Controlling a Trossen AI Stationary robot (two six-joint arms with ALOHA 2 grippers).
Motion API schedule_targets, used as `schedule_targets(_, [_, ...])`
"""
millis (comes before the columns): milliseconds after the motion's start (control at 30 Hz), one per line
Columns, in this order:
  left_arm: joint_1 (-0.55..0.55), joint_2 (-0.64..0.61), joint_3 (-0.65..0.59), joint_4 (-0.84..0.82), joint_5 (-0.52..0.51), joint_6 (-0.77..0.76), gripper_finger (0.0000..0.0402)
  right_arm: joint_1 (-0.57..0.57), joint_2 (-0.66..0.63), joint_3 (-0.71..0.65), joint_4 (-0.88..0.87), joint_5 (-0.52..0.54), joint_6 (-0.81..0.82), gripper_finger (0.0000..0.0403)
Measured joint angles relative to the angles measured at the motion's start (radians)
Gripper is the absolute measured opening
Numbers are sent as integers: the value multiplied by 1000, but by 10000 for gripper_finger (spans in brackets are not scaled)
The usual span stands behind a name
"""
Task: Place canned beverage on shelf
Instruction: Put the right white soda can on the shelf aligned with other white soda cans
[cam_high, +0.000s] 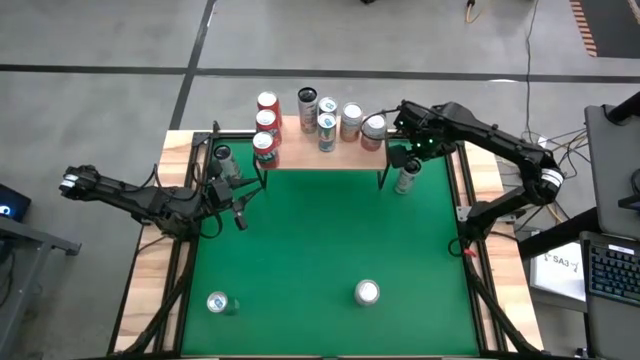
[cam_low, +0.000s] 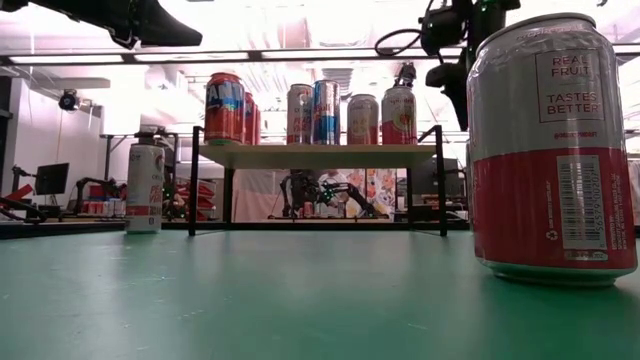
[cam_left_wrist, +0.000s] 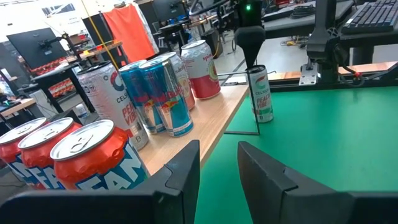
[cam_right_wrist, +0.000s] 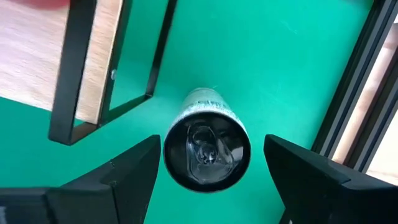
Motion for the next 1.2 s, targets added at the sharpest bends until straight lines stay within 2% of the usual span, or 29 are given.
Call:
schedule_targets(367, [0, 0, 0, -15, 0, 0, 91, 2, 1, -63, 10, -1, 11, 279])
schedule_targets(1200, [0, 0, 0, -23, 0, -5, 91, 26, -7, -63, 43, -1, 44, 279])
